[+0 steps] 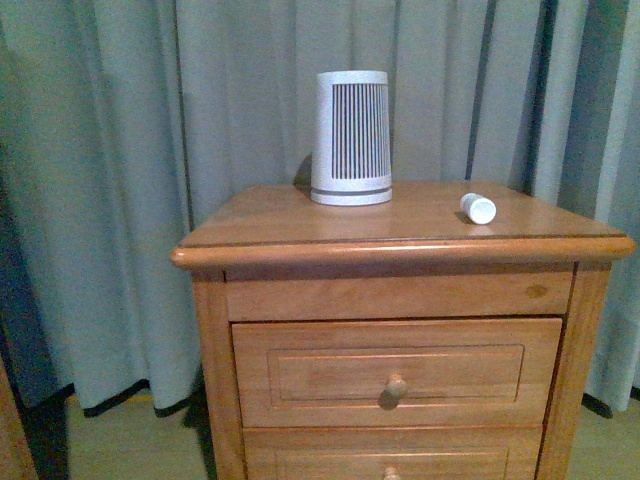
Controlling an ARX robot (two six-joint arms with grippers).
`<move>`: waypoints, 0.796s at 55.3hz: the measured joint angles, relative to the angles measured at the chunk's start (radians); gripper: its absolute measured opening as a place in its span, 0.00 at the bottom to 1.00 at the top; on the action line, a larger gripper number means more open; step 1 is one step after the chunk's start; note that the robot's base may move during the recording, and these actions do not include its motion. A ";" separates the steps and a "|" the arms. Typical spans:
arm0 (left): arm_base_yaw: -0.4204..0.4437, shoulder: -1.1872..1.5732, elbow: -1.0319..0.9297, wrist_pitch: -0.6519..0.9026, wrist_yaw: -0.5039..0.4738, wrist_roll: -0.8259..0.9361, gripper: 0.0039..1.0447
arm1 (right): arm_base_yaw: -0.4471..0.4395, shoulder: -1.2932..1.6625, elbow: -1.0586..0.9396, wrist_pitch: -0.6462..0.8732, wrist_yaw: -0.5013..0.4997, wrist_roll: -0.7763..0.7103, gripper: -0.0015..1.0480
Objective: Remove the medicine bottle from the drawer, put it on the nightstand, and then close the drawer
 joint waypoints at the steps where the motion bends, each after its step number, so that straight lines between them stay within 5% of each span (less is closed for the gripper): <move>1: 0.000 0.000 0.000 0.000 0.000 0.000 0.94 | -0.003 -0.054 -0.016 -0.026 -0.007 0.000 0.93; 14: 0.000 0.000 0.000 0.000 0.000 0.000 0.94 | 0.105 -0.568 -0.187 -0.319 0.134 -0.019 0.93; 26: 0.000 0.000 0.000 0.000 0.000 0.000 0.94 | 0.156 -0.605 -0.211 -0.357 0.167 -0.018 0.93; 33: 0.000 0.000 0.000 0.000 0.000 0.000 0.94 | 0.051 -0.686 -0.268 -0.255 -0.111 -0.034 0.74; 44: 0.000 0.000 0.000 0.000 0.000 0.000 0.94 | 0.039 -0.691 -0.268 -0.251 -0.146 -0.042 0.41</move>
